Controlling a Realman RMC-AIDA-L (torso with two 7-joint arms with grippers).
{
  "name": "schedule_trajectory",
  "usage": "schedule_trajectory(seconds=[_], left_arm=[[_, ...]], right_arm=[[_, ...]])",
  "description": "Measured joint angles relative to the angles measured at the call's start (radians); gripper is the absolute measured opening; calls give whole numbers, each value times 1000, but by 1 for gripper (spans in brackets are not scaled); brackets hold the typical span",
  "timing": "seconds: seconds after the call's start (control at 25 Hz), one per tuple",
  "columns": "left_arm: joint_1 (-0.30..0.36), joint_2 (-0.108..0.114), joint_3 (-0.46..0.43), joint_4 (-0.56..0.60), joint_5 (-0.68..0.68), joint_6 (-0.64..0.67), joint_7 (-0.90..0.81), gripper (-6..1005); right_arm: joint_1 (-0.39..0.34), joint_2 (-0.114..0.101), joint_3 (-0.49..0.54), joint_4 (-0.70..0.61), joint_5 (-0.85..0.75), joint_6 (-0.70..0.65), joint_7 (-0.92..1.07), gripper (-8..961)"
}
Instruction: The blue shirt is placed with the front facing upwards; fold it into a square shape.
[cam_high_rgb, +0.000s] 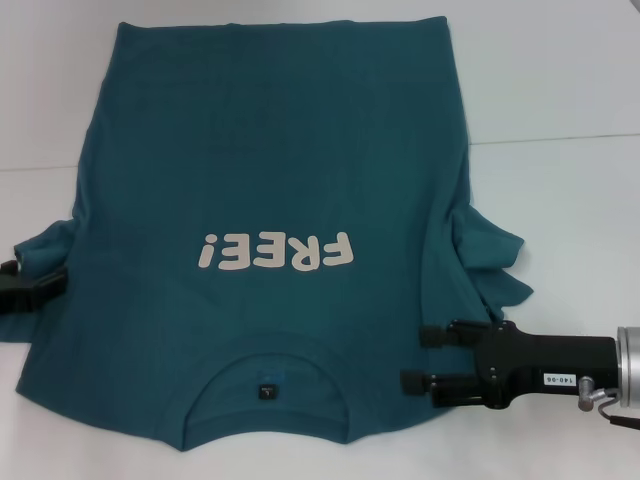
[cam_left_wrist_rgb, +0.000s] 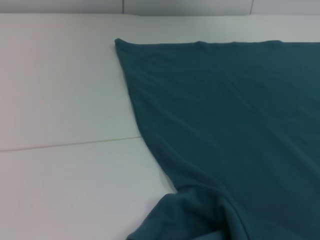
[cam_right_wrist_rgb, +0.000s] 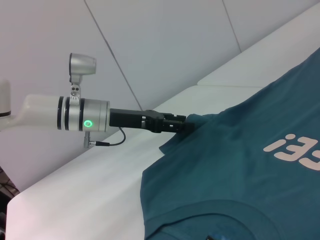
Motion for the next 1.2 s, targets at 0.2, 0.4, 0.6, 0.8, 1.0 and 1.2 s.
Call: schedule_trajectory(seconds=[0.2, 0.4, 0.6, 0.8, 1.0, 1.2], left_arm=[[-8, -1, 9, 5, 4, -7, 0, 747], [-10, -1, 10, 6, 5, -7, 0, 509], [-12, -1, 11, 4, 8, -24, 0, 277], [-13, -1, 12, 1, 8, -32, 2, 165], [-15, -1, 14, 0, 8, -33, 2, 60], [-18, -1, 15, 2, 8, -33, 2, -3]], right_arm=[[1, 0, 0, 0, 0, 2, 0, 922], [1, 0, 0, 0, 0, 3, 0, 921], [4, 0, 0, 0, 0, 3, 0, 921], [4, 0, 0, 0, 0, 4, 2, 921], [-2, 0, 0, 0, 0, 3, 3, 921], [-2, 0, 1, 1, 0, 3, 2, 921]])
